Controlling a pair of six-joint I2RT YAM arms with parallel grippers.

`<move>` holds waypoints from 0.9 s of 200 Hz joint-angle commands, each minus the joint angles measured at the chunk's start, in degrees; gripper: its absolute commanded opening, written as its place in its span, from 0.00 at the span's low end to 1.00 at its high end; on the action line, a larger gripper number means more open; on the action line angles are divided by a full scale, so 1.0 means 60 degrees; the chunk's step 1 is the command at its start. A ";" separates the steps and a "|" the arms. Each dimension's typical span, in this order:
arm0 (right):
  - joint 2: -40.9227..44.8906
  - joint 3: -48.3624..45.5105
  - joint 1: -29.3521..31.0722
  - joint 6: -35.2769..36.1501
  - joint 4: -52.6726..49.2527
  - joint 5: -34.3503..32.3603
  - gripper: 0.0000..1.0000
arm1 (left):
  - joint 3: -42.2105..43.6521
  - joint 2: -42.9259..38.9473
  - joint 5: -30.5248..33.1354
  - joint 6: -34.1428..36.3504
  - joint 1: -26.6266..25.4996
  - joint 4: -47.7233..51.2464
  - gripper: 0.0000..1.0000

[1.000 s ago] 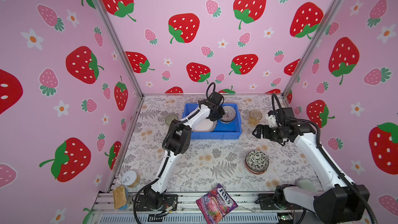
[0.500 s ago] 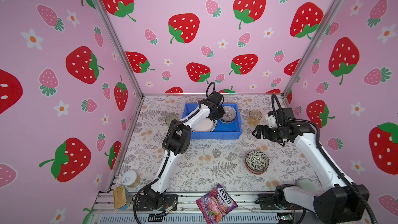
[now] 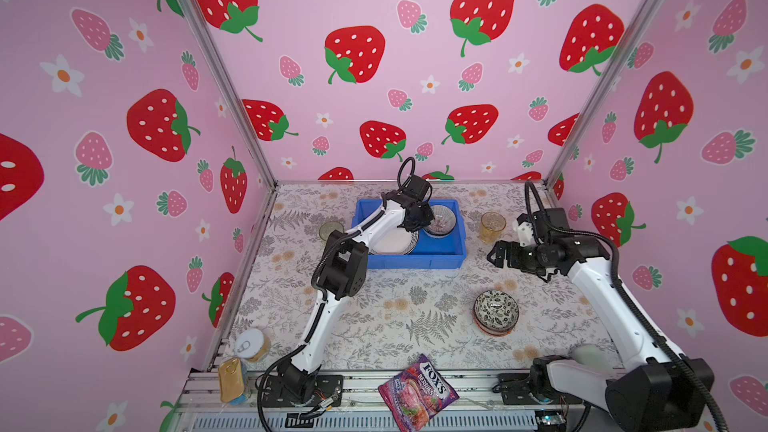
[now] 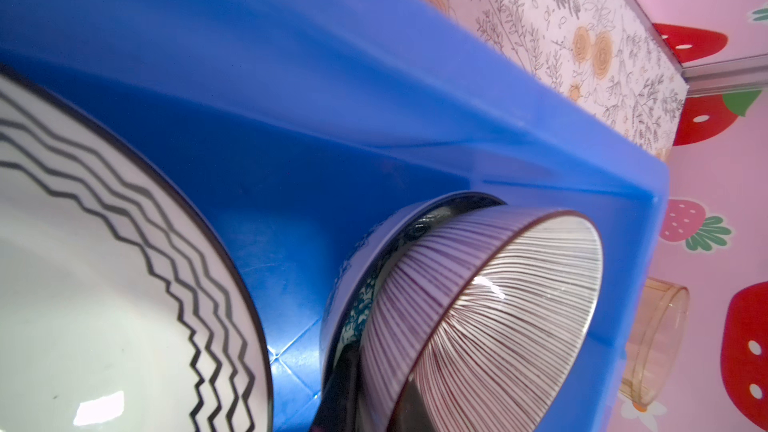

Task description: Place the mixed dishes into the plastic bin

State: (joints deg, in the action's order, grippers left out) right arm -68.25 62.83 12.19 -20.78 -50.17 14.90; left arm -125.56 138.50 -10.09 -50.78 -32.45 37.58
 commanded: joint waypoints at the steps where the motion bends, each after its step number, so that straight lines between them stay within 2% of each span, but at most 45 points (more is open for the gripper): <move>1: 0.0251 -0.0042 -0.0076 0.0123 -0.0172 0.0090 0.99 | -0.0208 -0.0663 -0.0089 0.0034 -0.0012 -0.0086 0.16; 180: 0.0374 -0.0144 -0.0070 0.0149 -0.0182 0.0037 0.99 | -0.0029 -0.0533 -0.0198 0.0098 -0.0008 0.0123 0.19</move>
State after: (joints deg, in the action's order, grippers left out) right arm -67.00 62.59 12.19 -20.80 -50.37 14.87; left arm -125.05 136.64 -10.15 -50.35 -32.47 38.04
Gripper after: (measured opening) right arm 0.992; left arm 0.189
